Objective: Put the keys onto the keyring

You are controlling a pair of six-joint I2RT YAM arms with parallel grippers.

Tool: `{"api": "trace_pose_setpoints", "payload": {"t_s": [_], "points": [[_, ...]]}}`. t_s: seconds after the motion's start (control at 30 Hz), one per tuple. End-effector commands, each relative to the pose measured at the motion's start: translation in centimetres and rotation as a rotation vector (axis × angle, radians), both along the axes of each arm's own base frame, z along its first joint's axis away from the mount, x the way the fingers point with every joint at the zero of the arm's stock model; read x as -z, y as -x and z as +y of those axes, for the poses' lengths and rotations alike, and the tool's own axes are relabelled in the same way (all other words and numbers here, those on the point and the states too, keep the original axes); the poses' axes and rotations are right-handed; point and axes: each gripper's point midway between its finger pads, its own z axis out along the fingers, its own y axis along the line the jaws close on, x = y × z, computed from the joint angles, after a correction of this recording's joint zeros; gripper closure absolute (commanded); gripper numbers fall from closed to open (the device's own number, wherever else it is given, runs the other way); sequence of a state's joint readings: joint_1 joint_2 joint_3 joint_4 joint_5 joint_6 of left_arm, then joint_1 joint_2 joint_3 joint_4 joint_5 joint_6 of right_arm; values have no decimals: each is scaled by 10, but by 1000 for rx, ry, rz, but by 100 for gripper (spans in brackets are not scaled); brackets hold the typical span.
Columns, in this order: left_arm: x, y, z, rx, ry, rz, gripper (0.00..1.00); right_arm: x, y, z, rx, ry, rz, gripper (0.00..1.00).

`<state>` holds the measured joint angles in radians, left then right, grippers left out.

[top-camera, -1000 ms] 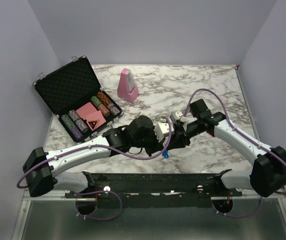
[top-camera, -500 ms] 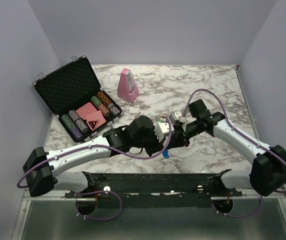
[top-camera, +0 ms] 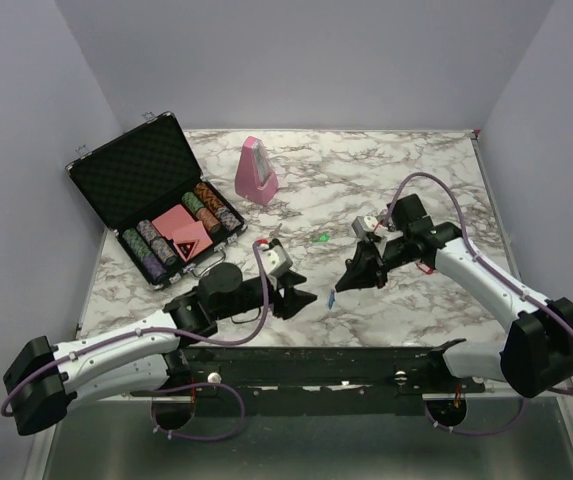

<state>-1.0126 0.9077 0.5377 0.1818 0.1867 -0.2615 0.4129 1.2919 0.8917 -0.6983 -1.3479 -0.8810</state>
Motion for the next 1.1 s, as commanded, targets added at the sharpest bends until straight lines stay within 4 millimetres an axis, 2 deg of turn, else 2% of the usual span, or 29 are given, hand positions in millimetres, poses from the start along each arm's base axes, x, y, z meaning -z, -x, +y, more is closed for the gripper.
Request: {"api": "trace_pose_setpoints", "payload": {"t_s": [0.0,0.13,0.37,0.5,0.77,1.07], "points": [[-28,1,-1,0,259,-87,42,-25,6,-3,-28,-121,2,100],[-28,6,-12,57,280,-119,46,-29,7,-6,-31,-165,3,100],[-47,5,-25,113,356,-246,56,-28,10,-9,-35,-203,-17,100],[-43,9,-34,161,344,-236,58,-29,10,-10,-35,-214,-29,100],[-23,11,-34,163,306,-258,55,-31,9,-12,-27,-226,-45,100],[-11,15,-38,183,254,-330,55,-22,17,-16,-32,-246,-146,100]]}}
